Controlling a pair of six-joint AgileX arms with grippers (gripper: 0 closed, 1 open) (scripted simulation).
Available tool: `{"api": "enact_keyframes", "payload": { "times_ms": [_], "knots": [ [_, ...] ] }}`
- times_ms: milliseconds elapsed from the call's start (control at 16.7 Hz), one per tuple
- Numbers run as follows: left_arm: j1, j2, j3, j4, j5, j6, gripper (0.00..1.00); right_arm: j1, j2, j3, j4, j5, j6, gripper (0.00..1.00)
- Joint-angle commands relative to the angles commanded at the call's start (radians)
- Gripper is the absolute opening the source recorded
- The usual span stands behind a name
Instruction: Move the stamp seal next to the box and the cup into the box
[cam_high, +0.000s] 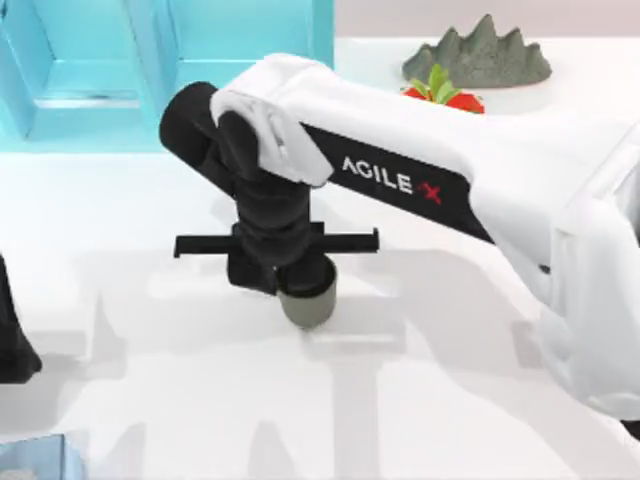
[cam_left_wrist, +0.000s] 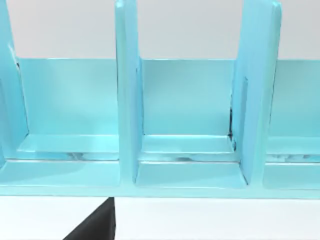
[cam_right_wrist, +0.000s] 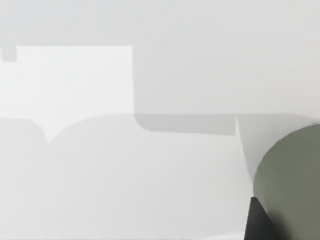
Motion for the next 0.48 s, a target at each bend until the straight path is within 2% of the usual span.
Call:
{"api": "enact_keyframes", "payload": {
  "times_ms": [480],
  "knots": [
    [0.000,0.000,0.000,0.000,0.000,0.000,1.00,-0.116,-0.291,-0.200,-0.084,-0.012,-0.118,0.00]
  ]
}}
